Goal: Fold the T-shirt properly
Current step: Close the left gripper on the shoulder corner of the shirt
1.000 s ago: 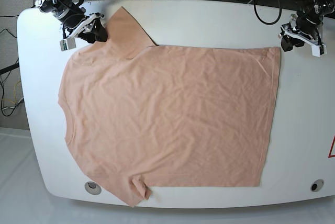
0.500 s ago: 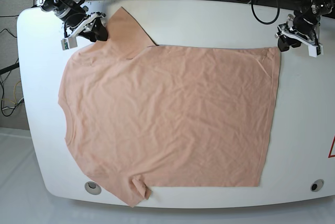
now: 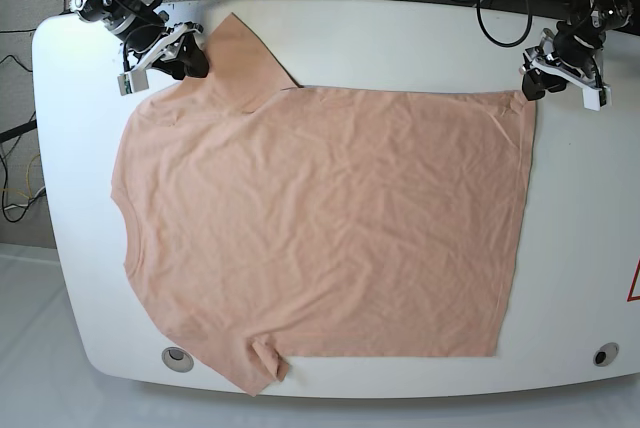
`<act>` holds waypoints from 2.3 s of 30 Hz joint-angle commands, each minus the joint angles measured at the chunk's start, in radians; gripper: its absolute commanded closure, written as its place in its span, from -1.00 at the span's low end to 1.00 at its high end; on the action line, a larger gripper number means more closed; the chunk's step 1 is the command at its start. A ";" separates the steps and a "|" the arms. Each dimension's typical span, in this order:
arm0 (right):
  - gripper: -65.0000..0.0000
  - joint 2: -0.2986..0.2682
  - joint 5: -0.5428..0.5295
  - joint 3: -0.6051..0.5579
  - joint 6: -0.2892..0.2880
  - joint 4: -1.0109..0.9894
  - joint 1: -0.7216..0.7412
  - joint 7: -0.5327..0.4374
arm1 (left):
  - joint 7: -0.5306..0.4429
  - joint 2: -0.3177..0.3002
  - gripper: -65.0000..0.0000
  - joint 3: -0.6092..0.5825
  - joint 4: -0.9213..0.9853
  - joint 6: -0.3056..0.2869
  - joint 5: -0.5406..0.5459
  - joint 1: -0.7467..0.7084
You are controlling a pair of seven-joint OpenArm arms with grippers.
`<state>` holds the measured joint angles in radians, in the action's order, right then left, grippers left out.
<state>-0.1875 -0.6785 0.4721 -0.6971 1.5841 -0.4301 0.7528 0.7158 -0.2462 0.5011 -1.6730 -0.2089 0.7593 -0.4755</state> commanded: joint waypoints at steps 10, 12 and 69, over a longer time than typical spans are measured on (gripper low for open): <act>0.37 -0.006 0.031 -0.002 0.007 0.005 -0.005 0.039 | 0.013 -0.004 0.10 0.026 0.051 -0.020 0.204 0.047; 0.37 -0.006 0.030 -0.002 0.006 0.005 -0.006 0.040 | 0.017 -0.003 0.10 0.033 0.075 -0.029 0.227 0.057; 1.00 -0.002 0.018 -0.003 -0.001 0.016 -0.010 0.022 | -0.020 -0.003 1.00 -0.017 0.121 -0.040 0.221 0.035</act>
<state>-0.1802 -0.6739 0.4637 -0.6998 1.5879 -0.4328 0.7628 0.7109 -0.2359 0.4770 -1.5227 -0.2367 0.9630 -0.4358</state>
